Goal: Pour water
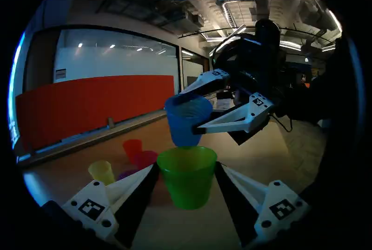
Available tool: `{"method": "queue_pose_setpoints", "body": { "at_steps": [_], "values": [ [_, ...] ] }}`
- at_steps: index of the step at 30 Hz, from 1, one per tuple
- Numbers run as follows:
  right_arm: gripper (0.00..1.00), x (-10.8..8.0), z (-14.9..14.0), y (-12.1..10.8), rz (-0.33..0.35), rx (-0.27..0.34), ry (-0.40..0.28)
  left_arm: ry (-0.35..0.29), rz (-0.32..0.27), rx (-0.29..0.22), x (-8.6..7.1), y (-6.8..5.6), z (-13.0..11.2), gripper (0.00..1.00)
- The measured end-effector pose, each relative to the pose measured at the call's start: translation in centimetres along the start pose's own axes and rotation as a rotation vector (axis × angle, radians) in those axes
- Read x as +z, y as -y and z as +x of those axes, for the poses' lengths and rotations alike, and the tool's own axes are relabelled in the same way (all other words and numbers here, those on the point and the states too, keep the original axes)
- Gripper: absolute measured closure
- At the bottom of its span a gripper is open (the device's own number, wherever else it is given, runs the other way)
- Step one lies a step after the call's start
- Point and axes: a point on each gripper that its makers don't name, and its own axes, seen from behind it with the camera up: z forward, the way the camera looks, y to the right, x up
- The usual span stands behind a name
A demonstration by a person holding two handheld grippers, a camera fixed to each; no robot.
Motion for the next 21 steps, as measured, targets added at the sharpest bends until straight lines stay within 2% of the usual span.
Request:
{"method": "queue_pose_setpoints", "body": {
  "at_steps": [21],
  "values": [
    [0.08,0.55,0.12,-0.41,0.013,-0.116,0.035,-0.009,-0.015,0.003,0.90,-0.27,0.03,0.13]
  ]
}}
